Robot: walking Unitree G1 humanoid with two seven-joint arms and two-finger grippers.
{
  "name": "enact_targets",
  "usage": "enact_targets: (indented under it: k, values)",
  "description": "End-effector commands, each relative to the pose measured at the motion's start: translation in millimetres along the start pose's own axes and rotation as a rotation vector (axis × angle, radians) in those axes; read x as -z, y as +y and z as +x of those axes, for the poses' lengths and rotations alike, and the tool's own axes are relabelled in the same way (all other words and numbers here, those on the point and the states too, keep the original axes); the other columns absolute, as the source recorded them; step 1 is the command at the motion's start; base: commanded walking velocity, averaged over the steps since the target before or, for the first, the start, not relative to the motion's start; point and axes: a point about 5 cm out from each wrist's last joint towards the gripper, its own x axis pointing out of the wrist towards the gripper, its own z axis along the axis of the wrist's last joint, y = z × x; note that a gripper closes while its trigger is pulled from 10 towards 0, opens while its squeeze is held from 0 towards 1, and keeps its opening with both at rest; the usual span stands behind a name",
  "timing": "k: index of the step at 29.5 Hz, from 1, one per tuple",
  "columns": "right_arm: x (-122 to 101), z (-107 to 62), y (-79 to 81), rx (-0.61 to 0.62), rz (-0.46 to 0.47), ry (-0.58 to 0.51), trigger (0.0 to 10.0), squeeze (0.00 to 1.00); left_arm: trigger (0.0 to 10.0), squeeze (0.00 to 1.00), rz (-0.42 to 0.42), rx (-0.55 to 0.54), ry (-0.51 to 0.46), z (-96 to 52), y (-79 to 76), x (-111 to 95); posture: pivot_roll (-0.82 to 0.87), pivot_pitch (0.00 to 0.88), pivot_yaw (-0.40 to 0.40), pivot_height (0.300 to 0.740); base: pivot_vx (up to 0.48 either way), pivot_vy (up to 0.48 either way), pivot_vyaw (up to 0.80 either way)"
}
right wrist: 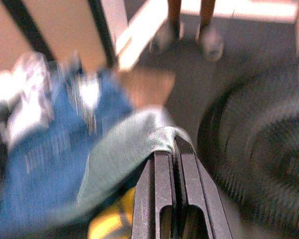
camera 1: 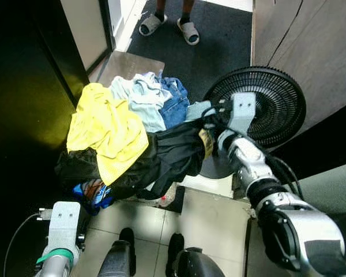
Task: Clothes washing
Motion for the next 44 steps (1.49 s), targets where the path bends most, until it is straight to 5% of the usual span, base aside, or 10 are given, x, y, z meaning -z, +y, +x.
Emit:
enact_targets:
  k: [1, 11, 15, 24, 35, 44]
  values:
    - [-29, 2.5, -7.6, 0.023, -0.03, -0.166, 10.0, 0.0, 10.0, 0.0, 0.0, -0.011, 0.061, -1.0, 1.2, 18, 0.22, 0.276, -0.075, 0.74, 0.0, 0.0, 0.0]
    - [-77, -12.1, -35.8, 0.146, -0.065, -0.409, 10.0, 0.0, 10.0, 0.0, -0.028, 0.005, 0.021, 17.8, -8.6, 4, 0.17, 0.15, -0.049, 0.74, 0.0, 0.0, 0.0]
    - [-109, -27.5, -32.9, 0.179, -0.201, -0.57, 10.0, 0.0, 10.0, 0.0, -0.076, 0.065, -0.092, 23.7, -19.8, -30, 0.15, 0.078, -0.039, 0.74, 0.0, 0.0, 0.0]
    - [-78, -66.2, -34.6, 0.212, -0.208, -0.49, 10.0, 0.0, 10.0, 0.0, -0.157, 0.115, -0.308, 14.1, -18.4, -93, 0.16, 0.039, -0.028, 0.74, 0.0, 0.0, 0.0]
    - [-77, -54.2, -15.2, 0.137, -0.259, -0.448, 10.0, 0.0, 10.0, 0.0, -0.255, 0.114, -0.593, 9.7, -7.1, -188, 0.13, 0.001, -0.044, 0.74, 0.0, 0.0, 0.0]
    - [-75, -50.3, -11.2, 0.132, -0.227, -0.41, 10.0, 0.0, 10.0, 0.0, -0.299, 0.12, -0.703, -5.7, -5.3, -222, 0.14, 0.0, -0.057, 0.74, 0.0, 0.0, 0.0]
